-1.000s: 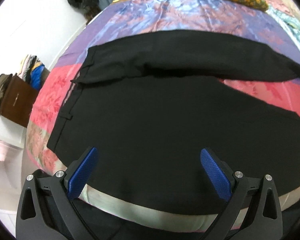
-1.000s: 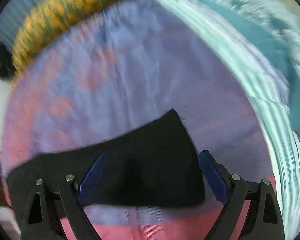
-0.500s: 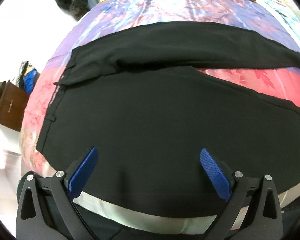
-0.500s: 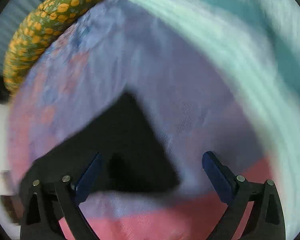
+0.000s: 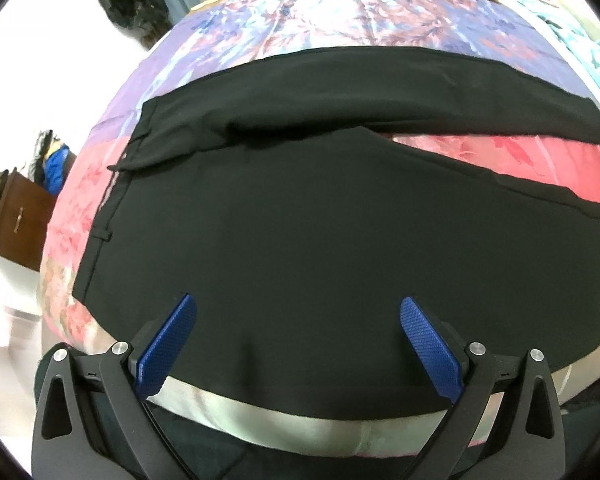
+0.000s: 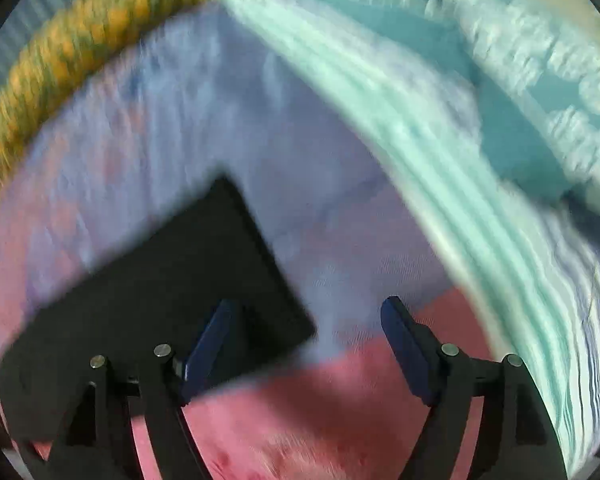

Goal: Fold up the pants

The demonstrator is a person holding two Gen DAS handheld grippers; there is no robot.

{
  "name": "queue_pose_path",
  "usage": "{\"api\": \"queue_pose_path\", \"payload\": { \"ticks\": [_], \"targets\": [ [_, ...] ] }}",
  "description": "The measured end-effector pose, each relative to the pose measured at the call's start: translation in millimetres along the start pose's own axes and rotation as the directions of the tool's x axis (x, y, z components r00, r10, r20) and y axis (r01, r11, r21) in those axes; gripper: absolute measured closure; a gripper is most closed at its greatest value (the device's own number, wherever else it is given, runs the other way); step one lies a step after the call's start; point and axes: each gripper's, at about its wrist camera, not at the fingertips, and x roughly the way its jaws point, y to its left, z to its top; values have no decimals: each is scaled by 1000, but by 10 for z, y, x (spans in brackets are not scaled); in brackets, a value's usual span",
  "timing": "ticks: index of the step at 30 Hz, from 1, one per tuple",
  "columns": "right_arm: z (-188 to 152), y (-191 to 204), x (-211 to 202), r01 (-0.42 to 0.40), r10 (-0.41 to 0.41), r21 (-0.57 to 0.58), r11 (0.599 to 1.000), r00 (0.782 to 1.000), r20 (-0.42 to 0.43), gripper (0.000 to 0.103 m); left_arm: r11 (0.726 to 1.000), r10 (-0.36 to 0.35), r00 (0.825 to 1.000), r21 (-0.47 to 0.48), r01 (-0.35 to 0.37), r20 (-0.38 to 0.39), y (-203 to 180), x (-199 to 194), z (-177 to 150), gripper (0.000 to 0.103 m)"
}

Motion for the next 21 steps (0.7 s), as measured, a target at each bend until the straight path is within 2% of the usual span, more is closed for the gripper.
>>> {"api": "queue_pose_path", "payload": {
  "ticks": [1, 4, 8, 9, 10, 11, 12, 14, 16, 17, 19, 21],
  "targets": [
    [83, 37, -26, -35, 35, -13, 999, 999, 21, 25, 1000, 3, 1000, -2, -3, -9, 3, 41, 5, 1],
    [340, 254, 120, -82, 81, -71, 994, 997, -20, 25, 1000, 5, 999, -17, -6, -46, 3, 155, 32, 1],
    [548, 655, 601, 27, -41, -178, 984, 996, -74, 25, 1000, 20, 999, -20, -21, -47, -9, 147, 49, 1],
    [547, 681, 696, 15, -33, -184, 983, 995, -96, 34, 1000, 26, 999, -16, -27, -47, -13, 146, 50, 1],
    [510, 691, 710, 2, -16, -177, 984, 997, -79, 47, 999, 32, 998, -13, -33, -50, -13, 148, 49, 1],
    [477, 682, 624, -20, 14, -170, 985, 999, -34, 93, 999, 38, 998, -11, -39, -55, -8, 155, 49, 1],
    [432, 696, 502, -52, 53, -164, 985, 999, 0, 92, 999, 41, 997, -14, -42, -61, 8, 162, 52, 1],
    [277, 766, 131, -98, 117, -225, 969, 990, 74, 92, 999, 34, 997, -35, -36, -68, 59, 169, 60, 1],
    [10, 915, -407, -164, 225, -357, 920, 965, 135, 93, 997, 34, 997, -61, -38, -68, 113, 159, 69, 1],
    [-211, 969, -749, -185, 278, -441, 878, 948, 156, 93, 997, 35, 997, -70, -39, -62, 131, 140, 68, 1],
    [-729, 991, -1370, -211, 367, -574, 791, 915, 170, 93, 996, 40, 998, -76, -44, -47, 140, 92, 57, 1],
    [-1426, 770, -1965, -209, 420, -672, 711, 892, 167, 93, 996, 48, 999, -72, -49, -27, 131, 26, 21, 1]
  ]
}}
